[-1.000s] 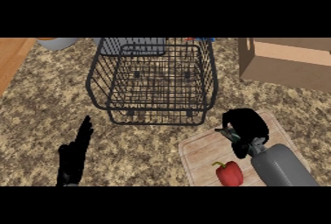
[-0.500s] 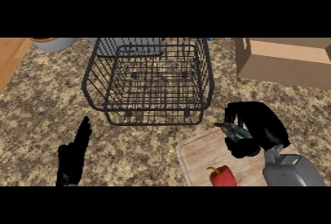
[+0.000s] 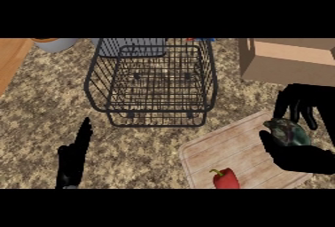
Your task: Pick the eggplant from the cutting board and place it in the tiered basket
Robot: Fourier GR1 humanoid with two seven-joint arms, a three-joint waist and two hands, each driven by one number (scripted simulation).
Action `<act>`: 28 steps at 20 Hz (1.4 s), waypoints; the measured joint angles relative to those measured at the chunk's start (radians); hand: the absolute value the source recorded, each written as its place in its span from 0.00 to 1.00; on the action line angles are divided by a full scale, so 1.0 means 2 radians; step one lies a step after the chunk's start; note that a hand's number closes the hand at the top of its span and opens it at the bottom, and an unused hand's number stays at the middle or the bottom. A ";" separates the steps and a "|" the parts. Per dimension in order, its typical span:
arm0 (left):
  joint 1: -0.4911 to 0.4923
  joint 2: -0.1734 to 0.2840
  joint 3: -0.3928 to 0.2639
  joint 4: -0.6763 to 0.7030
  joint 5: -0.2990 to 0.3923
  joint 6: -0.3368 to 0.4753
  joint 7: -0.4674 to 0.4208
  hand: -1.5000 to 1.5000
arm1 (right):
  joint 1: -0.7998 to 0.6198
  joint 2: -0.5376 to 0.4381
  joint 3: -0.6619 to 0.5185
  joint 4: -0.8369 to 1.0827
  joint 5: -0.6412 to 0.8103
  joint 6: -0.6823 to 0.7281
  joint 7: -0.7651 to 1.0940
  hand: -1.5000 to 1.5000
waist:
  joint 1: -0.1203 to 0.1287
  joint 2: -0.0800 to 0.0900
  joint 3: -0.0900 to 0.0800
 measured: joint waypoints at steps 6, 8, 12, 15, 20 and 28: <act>-0.008 -0.001 -0.001 -0.001 -0.004 -0.004 0.009 0.50 | -0.118 -0.011 -0.037 -0.021 -0.058 0.051 0.111 1.00 | 0.008 0.002 0.000; -0.010 -0.005 -0.006 -0.010 -0.010 0.001 0.019 0.50 | -0.157 -0.008 -0.034 -0.003 -0.060 0.049 0.132 1.00 | 0.010 0.002 0.000; -0.005 -0.007 -0.007 -0.006 -0.014 0.002 0.011 0.50 | -0.222 0.006 -0.015 0.048 -0.041 0.032 0.152 1.00 | 0.012 0.003 0.000; -0.010 -0.005 -0.002 -0.005 -0.010 -0.004 0.012 0.50 | -0.264 0.017 -0.006 0.096 -0.022 0.021 0.161 1.00 | 0.013 0.004 -0.001; -0.014 -0.005 0.000 -0.004 -0.008 -0.010 0.013 0.50 | -0.310 0.036 0.006 0.191 0.012 -0.013 0.142 1.00 | 0.015 0.005 0.000; -0.022 -0.012 0.001 0.010 -0.014 -0.008 0.007 0.50 | -0.343 0.065 0.033 0.325 0.048 -0.066 0.071 1.00 | 0.015 0.005 0.000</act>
